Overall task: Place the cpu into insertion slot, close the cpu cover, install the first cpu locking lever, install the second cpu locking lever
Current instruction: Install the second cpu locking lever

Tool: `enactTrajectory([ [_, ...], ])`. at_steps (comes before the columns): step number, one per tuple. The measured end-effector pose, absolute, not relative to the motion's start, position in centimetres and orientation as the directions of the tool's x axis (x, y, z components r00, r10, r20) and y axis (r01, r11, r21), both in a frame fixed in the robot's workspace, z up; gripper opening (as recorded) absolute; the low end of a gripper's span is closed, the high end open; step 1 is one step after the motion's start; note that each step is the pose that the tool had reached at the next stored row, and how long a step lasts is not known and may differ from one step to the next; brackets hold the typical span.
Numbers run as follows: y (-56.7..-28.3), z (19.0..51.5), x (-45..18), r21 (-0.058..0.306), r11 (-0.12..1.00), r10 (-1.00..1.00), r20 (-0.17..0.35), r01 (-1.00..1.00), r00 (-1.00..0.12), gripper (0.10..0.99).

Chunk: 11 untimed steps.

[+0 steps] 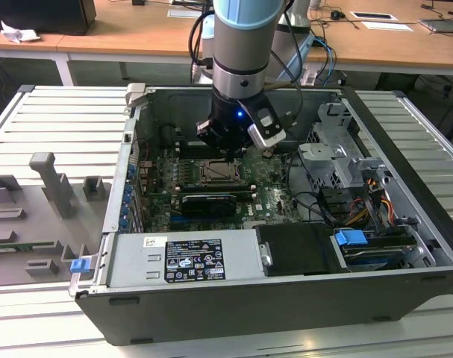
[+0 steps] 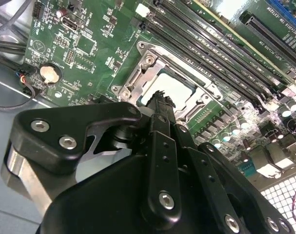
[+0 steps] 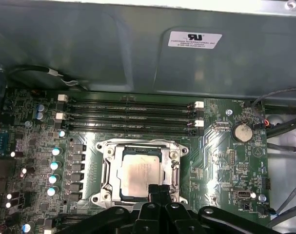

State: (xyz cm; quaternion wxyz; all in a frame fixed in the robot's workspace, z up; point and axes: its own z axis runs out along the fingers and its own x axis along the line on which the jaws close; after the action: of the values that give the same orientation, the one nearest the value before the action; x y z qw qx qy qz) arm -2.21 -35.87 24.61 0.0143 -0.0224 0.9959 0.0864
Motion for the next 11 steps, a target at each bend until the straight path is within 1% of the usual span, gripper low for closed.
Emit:
enactTrajectory([
  [11,-36.36,24.61,-2.21,0.171,0.984,-0.042,-0.032,-0.047,-0.999,0.106],
])
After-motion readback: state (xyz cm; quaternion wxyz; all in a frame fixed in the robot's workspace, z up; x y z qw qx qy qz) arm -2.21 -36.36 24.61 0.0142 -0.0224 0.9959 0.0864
